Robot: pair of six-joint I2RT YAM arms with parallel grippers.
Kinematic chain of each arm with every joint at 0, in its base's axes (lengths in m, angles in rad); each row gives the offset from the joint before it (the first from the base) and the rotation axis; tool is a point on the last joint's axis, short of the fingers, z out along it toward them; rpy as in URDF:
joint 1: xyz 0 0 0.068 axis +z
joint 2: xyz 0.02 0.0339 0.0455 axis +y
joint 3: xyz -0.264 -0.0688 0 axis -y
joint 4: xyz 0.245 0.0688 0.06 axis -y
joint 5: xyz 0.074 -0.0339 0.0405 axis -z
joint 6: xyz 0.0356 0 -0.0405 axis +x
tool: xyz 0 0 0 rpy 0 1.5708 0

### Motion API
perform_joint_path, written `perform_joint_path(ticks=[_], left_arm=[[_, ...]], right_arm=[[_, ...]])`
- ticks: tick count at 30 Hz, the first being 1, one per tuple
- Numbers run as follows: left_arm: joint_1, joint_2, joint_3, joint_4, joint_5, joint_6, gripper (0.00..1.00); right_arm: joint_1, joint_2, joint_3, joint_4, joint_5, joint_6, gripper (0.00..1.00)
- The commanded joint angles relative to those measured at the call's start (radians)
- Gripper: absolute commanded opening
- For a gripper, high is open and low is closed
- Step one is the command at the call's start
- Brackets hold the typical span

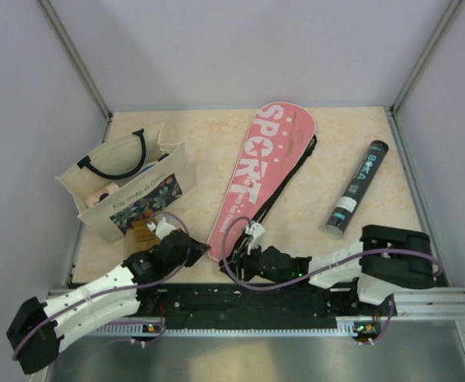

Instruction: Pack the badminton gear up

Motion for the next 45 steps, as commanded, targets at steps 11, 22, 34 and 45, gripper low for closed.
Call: perform_joint_path(ticks=[11,22,34,45], left_arm=[[-0.016,0.017,0.196,-0.037,-0.028,0.352,0.26],[-0.016,-0.001,0.434,-0.147,-0.128,0.711,0.71],[-0.016,-0.194,0.601,0.011,-0.039,1.03,0.99],[-0.016,-0.312,0.554,-0.037,-0.055,1.008,0.99]], right_arm=[[0.003,-0.741,0.078,-1.027,0.219,0.24,0.79],[0.005,-1.007,0.275,-1.337,0.582,0.133,0.99],[0.003,-0.786,0.566,-1.371,0.75,0.024,0.99],[0.005,-0.771,0.589,-1.33,0.81,-0.02,0.99]])
